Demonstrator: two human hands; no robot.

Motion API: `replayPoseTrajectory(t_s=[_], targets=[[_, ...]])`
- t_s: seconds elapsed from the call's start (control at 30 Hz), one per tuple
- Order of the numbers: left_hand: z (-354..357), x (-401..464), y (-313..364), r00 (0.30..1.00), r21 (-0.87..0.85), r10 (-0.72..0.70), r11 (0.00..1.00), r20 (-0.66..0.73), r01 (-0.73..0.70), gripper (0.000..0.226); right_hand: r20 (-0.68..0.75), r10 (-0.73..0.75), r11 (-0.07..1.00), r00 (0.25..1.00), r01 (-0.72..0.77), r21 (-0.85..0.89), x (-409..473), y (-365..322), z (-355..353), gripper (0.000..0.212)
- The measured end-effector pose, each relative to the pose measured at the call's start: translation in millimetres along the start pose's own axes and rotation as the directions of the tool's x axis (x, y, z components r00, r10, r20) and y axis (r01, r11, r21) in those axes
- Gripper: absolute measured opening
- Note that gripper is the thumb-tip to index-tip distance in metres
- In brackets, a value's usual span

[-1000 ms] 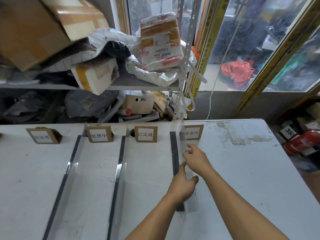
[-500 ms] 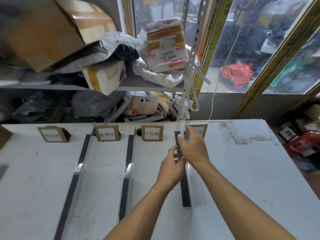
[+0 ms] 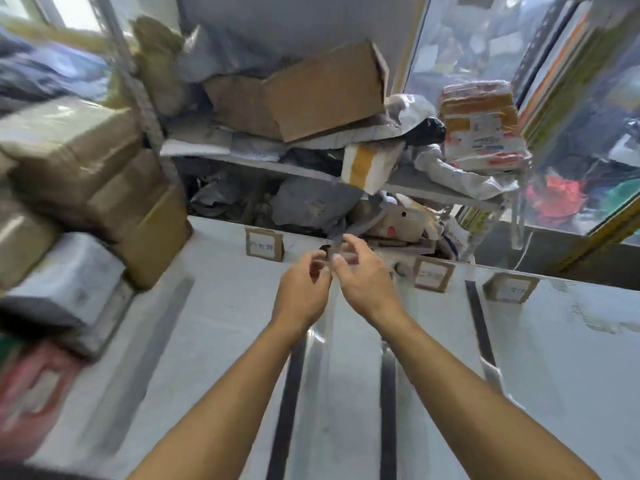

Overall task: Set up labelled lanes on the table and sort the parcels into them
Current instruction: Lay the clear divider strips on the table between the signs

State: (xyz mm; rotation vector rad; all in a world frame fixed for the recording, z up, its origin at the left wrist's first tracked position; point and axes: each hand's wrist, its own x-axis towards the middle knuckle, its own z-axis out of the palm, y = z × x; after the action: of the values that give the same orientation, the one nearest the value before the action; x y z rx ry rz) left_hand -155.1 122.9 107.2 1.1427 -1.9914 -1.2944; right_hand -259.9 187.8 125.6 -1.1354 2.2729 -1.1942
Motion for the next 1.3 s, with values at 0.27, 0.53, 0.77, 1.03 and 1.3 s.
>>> replayPoseTrajectory(t_s=[0.27,0.53,0.77,1.03,1.3], targets=[[-195.8,-40.9,-139.9,0.944,0.205,-0.145,0.956,-0.297,0.212,0.030,0.413,0.095,0.994,0.906,-0.110,0.012,-44.6,-79.7,205.0,0.047],[-232.5,-68.8,-211.5,0.872,0.228,-0.488,0.854,0.041,0.467,0.049,0.617,0.230,0.954,0.752,-0.300,0.010,-79.8,-90.4,301.6,0.065],[-242.0,-61.1,-202.0,0.908,0.350,-0.417,0.845,-0.040,0.404,0.044,0.675,0.219,0.944,0.704,-0.329,0.037,-86.2,-100.0,310.0,0.066],[-262.6,-54.4,-149.9,0.955,0.374,-0.260,0.880,-0.140,0.294,0.044,0.607,0.219,0.955,0.764,-0.295,0.027,-70.1,-114.4,298.6,0.065],[-238.3,-48.1,-43.4,0.984,0.393,0.002,0.917,-0.181,0.071,0.046,0.431,0.035,0.881,0.902,-0.232,0.413,-8.2,-158.1,203.0,0.031]])
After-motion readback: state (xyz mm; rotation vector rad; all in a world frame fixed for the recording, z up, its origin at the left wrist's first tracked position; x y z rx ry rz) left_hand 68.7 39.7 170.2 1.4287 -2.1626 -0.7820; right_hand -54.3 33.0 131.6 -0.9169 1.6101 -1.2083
